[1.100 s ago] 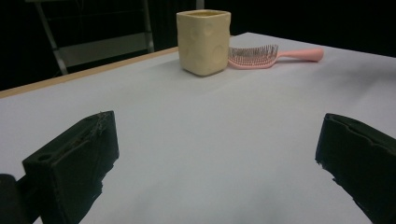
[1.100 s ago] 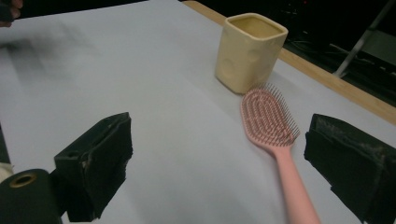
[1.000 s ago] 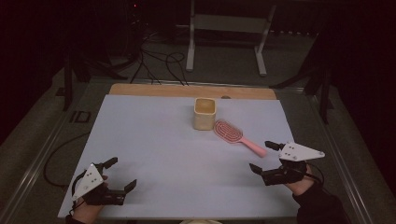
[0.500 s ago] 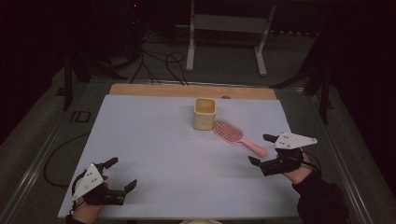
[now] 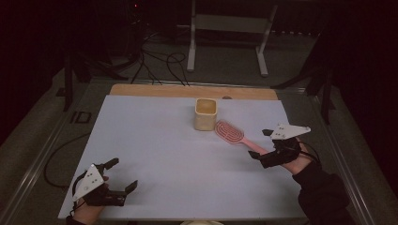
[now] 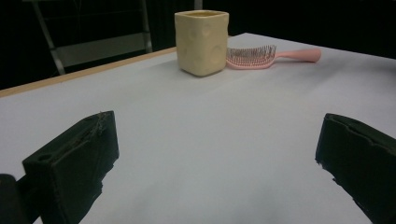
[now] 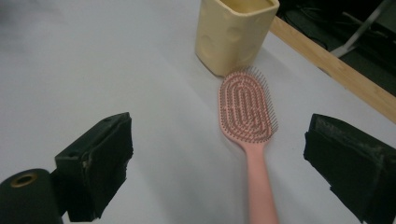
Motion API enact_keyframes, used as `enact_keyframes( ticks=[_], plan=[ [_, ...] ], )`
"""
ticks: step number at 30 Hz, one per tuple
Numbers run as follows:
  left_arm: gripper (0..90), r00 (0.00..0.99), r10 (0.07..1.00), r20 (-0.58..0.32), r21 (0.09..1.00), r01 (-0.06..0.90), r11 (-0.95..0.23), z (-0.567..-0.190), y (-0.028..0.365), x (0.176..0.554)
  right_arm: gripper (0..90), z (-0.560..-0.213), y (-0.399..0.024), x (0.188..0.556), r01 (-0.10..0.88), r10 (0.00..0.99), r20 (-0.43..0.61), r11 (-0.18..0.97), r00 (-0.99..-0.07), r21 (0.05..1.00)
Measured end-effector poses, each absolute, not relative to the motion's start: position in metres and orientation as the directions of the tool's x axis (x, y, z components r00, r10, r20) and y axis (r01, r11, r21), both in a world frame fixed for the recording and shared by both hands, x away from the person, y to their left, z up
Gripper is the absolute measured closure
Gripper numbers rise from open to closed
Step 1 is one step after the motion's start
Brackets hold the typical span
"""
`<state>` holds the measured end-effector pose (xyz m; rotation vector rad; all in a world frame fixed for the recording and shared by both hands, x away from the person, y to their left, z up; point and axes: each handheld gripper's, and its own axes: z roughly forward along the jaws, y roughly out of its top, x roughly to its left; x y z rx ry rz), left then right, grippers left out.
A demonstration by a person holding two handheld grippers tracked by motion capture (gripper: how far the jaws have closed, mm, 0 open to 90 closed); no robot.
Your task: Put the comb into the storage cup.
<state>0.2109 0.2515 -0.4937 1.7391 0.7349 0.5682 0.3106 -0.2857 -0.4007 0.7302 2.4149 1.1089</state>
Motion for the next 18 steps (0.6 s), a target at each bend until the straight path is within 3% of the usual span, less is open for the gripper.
enact_keyframes(
  ticks=[18],
  plan=[
    [0.3,0.695,0.719,0.011,0.960,0.193,-0.201,-0.494,0.251,0.211,7.7,-0.410,-0.286,0.346,0.362,0.599,-0.098,0.598,-0.795,0.716]
  ],
)
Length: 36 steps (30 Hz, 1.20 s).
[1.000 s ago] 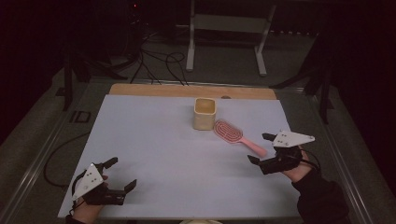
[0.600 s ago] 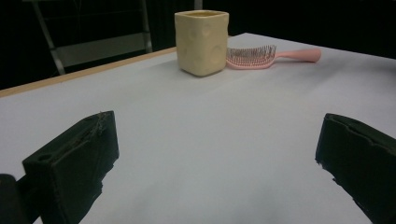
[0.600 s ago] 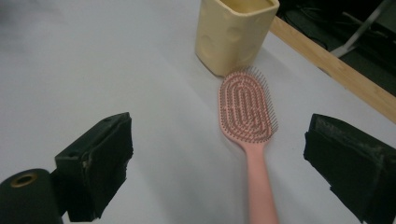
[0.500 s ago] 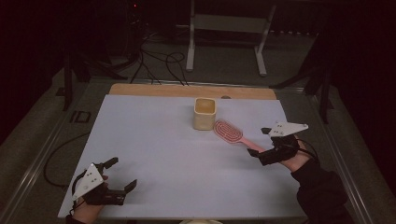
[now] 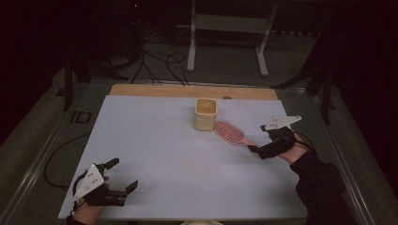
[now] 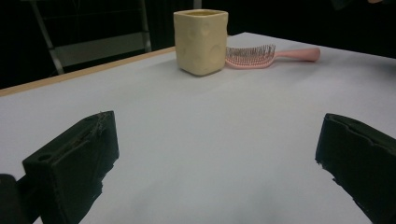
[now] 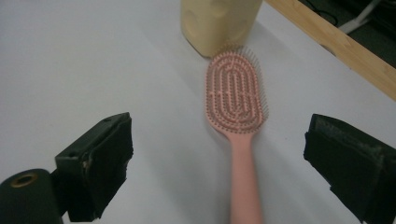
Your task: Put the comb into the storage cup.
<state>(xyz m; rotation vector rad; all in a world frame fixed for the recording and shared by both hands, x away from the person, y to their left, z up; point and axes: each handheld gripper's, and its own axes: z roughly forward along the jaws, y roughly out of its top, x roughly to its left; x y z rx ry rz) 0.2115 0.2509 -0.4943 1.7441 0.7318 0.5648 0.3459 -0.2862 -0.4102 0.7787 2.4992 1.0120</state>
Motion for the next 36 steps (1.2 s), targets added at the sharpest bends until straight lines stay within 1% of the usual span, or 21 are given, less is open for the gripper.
enact_keyframes(
  ticks=[8,12,19,23,36],
  plan=[
    [0.3,0.696,0.718,0.010,0.960,0.195,-0.202,-0.495,0.250,0.212,7.8,-0.422,-0.286,0.361,0.401,0.590,-0.077,0.633,-0.804,0.663],
    [0.3,0.697,0.717,0.013,0.959,0.195,-0.206,-0.495,0.250,0.212,7.8,-0.429,-0.285,0.368,0.428,0.588,-0.050,0.642,-0.808,0.636],
    [0.3,0.698,0.716,0.012,0.959,0.194,-0.205,-0.495,0.250,0.212,8.2,-0.441,-0.281,0.376,0.440,0.569,-0.042,0.678,-0.821,0.589],
    [0.3,0.698,0.716,0.009,0.960,0.195,-0.203,-0.495,0.250,0.212,8.2,-0.447,-0.278,0.382,0.461,0.568,-0.020,0.687,-0.822,0.562],
    [0.3,0.699,0.715,0.009,0.960,0.194,-0.201,-0.495,0.251,0.212,8.7,-0.457,-0.269,0.401,0.479,0.548,-0.015,0.744,-0.836,0.467]
  ],
)
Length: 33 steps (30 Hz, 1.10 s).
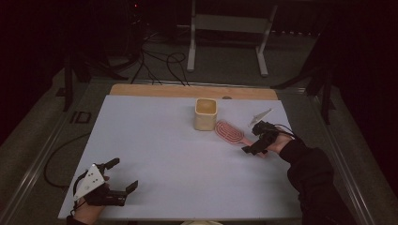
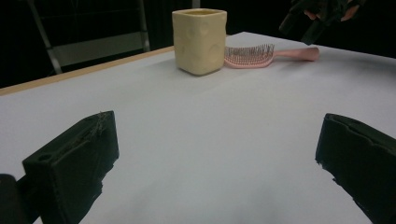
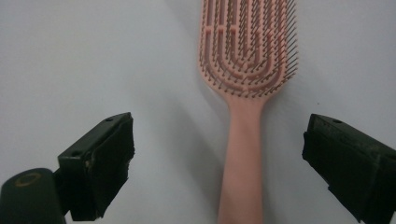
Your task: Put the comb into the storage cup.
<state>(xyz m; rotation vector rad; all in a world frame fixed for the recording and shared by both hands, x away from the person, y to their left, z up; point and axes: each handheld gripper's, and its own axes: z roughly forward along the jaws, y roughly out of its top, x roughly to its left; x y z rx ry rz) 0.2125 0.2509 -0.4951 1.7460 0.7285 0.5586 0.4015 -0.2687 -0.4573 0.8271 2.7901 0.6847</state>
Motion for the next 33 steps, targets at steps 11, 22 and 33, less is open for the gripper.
enact_keyframes(
  ticks=[11,22,33],
  plan=[
    [0.3,0.700,0.714,0.009,0.959,0.196,-0.204,-0.495,0.251,0.213,12.9,-0.464,-0.267,0.413,0.500,0.555,-0.021,0.764,-0.831,0.408],
    [0.3,0.699,0.715,0.013,0.957,0.199,-0.213,-0.496,0.251,0.213,20.1,-0.473,-0.258,0.418,0.490,0.532,-0.047,0.807,-0.845,0.329],
    [0.3,0.700,0.714,0.014,0.957,0.197,-0.212,-0.496,0.251,0.213,38.4,-0.476,-0.251,0.422,0.497,0.535,-0.065,0.818,-0.843,0.290]
  ],
)
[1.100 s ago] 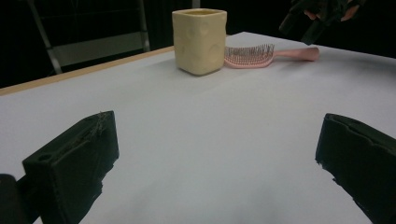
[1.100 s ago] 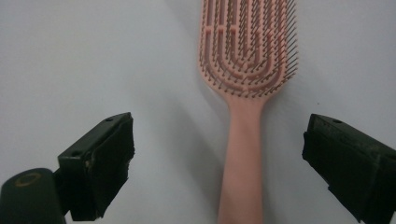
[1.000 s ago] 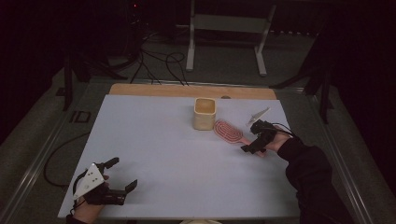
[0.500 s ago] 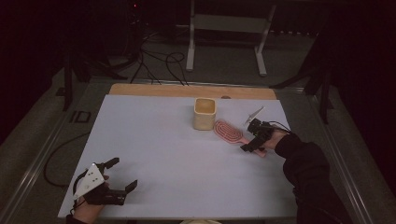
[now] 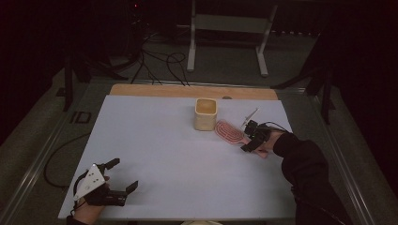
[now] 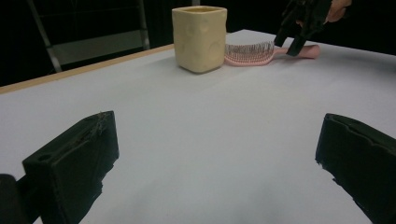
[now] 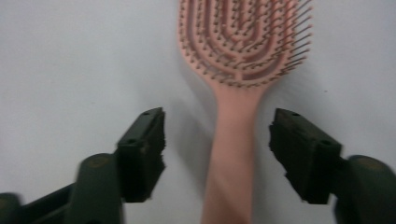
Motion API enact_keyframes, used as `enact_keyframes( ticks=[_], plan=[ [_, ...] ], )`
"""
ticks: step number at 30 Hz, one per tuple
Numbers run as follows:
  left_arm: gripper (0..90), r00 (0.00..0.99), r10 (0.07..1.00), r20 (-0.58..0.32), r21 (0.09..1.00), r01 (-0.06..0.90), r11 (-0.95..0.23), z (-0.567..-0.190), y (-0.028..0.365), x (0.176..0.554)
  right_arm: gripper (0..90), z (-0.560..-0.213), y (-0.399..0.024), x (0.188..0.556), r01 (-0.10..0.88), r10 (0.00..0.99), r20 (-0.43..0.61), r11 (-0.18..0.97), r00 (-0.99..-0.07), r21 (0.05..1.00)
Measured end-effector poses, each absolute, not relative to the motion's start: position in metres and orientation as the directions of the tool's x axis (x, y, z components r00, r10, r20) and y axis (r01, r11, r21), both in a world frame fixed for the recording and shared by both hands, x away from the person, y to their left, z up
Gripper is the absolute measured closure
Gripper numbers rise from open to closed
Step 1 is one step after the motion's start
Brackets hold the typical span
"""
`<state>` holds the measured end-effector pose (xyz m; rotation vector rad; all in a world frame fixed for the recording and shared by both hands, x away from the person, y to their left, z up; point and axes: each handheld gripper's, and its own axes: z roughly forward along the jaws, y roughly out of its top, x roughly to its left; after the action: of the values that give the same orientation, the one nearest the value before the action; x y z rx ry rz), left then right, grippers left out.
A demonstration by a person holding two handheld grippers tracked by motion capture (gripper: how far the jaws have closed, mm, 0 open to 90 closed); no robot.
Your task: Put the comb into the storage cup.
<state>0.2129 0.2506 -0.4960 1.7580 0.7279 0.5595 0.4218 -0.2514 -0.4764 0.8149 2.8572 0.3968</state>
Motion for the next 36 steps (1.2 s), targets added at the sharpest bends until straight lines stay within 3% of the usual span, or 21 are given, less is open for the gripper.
enact_keyframes(
  ticks=[3,12,23,36],
  plan=[
    [0.3,0.700,0.714,0.013,0.957,0.198,-0.211,-0.496,0.251,0.213,47.7,-0.477,-0.249,0.427,0.510,0.543,-0.058,0.816,-0.838,0.271],
    [0.3,0.701,0.713,0.014,0.957,0.198,-0.213,-0.496,0.251,0.213,56.1,-0.479,-0.245,0.435,0.532,0.561,-0.065,0.811,-0.825,0.243],
    [0.3,0.701,0.713,0.016,0.955,0.200,-0.219,-0.496,0.251,0.213,63.5,-0.487,-0.238,0.442,0.557,0.577,-0.062,0.807,-0.814,0.198],
    [0.3,0.702,0.712,0.013,0.955,0.202,-0.216,-0.497,0.251,0.213,64.5,-0.490,-0.232,0.446,0.576,0.589,-0.065,0.804,-0.806,0.146]
  ],
)
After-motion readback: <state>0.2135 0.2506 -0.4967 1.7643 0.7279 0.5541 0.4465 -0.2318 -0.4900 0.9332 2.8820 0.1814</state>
